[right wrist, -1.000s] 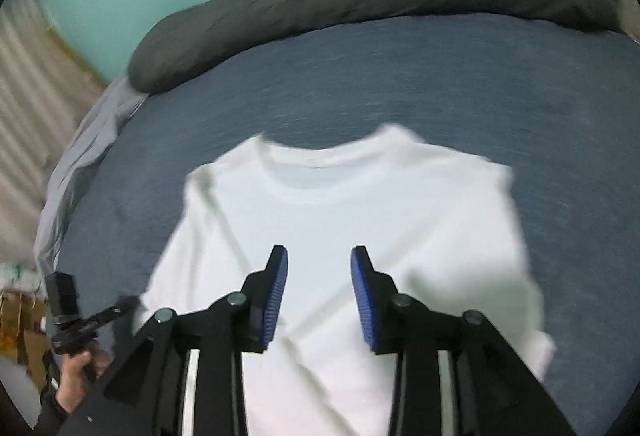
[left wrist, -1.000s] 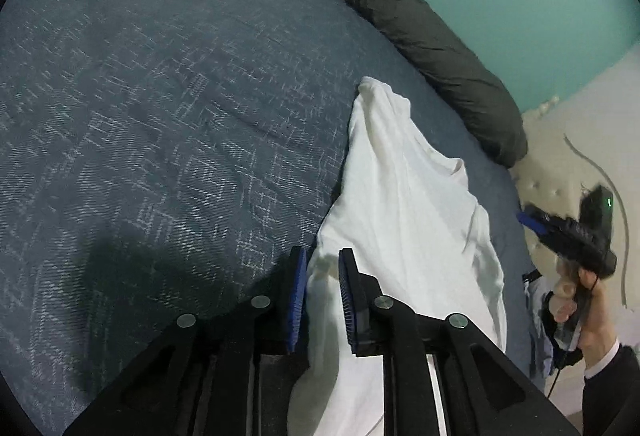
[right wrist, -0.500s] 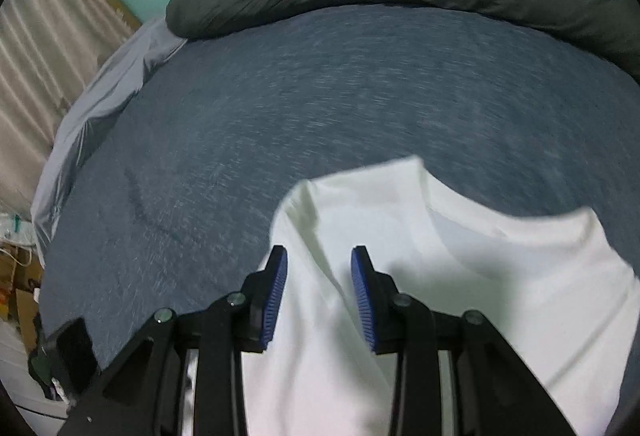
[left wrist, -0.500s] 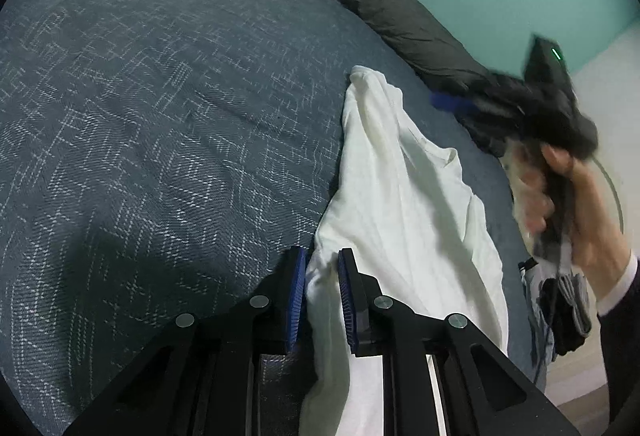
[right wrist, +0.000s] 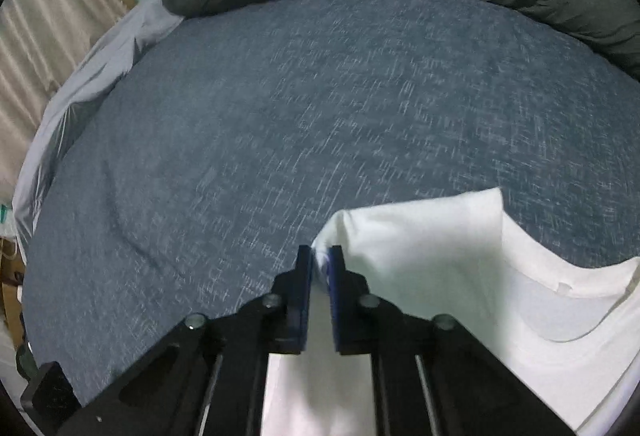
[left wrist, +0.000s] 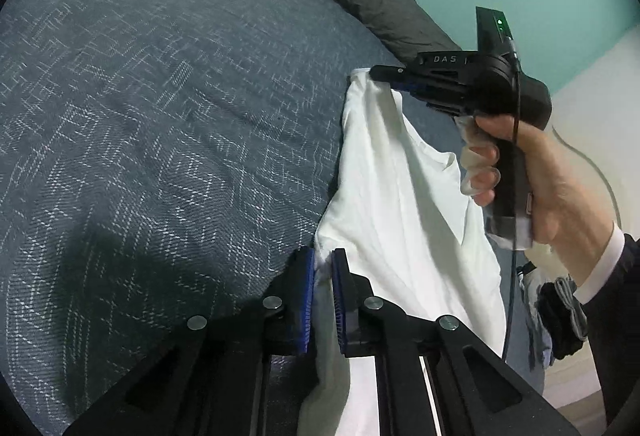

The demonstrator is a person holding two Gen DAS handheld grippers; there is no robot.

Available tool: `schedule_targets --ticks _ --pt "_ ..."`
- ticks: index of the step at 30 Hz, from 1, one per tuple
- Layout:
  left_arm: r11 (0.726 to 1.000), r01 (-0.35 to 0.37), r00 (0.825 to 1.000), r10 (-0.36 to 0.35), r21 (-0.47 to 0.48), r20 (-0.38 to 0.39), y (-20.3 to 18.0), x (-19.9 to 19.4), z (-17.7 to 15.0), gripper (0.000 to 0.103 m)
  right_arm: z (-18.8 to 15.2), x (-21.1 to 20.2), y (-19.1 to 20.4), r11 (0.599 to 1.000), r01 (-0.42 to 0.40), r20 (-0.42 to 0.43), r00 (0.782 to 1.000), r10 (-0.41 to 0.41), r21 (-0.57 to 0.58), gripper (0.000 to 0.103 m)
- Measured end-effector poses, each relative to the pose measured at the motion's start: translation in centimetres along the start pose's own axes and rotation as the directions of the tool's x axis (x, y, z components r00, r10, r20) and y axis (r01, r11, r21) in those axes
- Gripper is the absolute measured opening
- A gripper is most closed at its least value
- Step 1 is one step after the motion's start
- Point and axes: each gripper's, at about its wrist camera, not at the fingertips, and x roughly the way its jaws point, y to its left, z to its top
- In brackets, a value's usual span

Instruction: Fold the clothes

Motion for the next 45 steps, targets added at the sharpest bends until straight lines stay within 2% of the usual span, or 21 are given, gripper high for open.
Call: schedule_targets --ticks 5,10,15,19,24,27,30,34,39,43,45 --pt "1.000 0.007 1.000 -0.007 -0.007 0.004 0.5 -0.7 -0.3 0.008 0.7 -0.6 -0.9 1.000 -0.007 0.068 0.998 0.005 0.027 0.005" --pt "1.000 0.004 1.000 -0.004 -0.015 0.002 0.6 -0.9 -0.5 0.008 0.9 1.3 -0.5 1.000 0.001 0.033 0.999 -0.002 0.009 0.005" --pt "1.000 0.001 1.000 -0.001 -0.014 0.001 0.3 -0.9 -0.5 0.008 0.8 2.6 -0.9 0.998 0.026 0.023 0.999 -0.027 0.053 0.006" --pt "1.000 0.003 1.000 -0.003 -0.019 -0.003 0.3 -0.7 -0.9 0.008 1.2 1.2 -1.8 0.994 0.035 0.105 0.993 -0.045 0.100 0.006" --pt "1.000 0.003 1.000 -0.003 -0.028 -0.008 0.1 -0.6 -0.7 0.009 0.6 -0.8 -2.6 0.993 0.028 0.131 0.990 -0.044 0.118 0.006" --pt "0.998 0.020 1.000 -0.020 -0.060 0.002 0.2 -1.1 -0.4 0.009 -1.0 -3.3 -3.6 0.990 0.008 0.133 0.991 -0.027 0.140 0.006" --pt "0.998 -0.006 1.000 0.007 -0.065 0.018 0.4 -2.6 -0.2 0.009 -2.8 -6.0 -4.1 0.993 -0.008 0.127 0.992 -0.008 0.121 0.006" --pt "0.998 -0.029 0.999 0.029 -0.063 -0.013 0.8 -3.6 -0.4 0.009 -6.3 -9.9 -5.6 0.990 -0.028 0.130 0.991 0.010 0.140 0.007" --pt "0.999 -0.053 0.997 0.054 0.012 -0.057 -0.6 -2.9 -0.8 0.010 -11.1 -14.0 -7.8 0.982 -0.053 0.133 0.991 0.029 0.182 0.008" --pt "0.991 -0.107 0.990 0.114 0.081 -0.083 -1.4 -1.6 -0.8 0.010 -14.7 -16.8 -9.3 0.973 -0.066 0.143 0.989 0.034 0.220 0.008" --pt "0.980 -0.158 0.983 0.168 0.119 -0.077 -1.7 -1.1 -0.6 0.010 -16.0 -17.8 -10.2 0.968 -0.068 0.149 0.988 0.033 0.240 0.008"
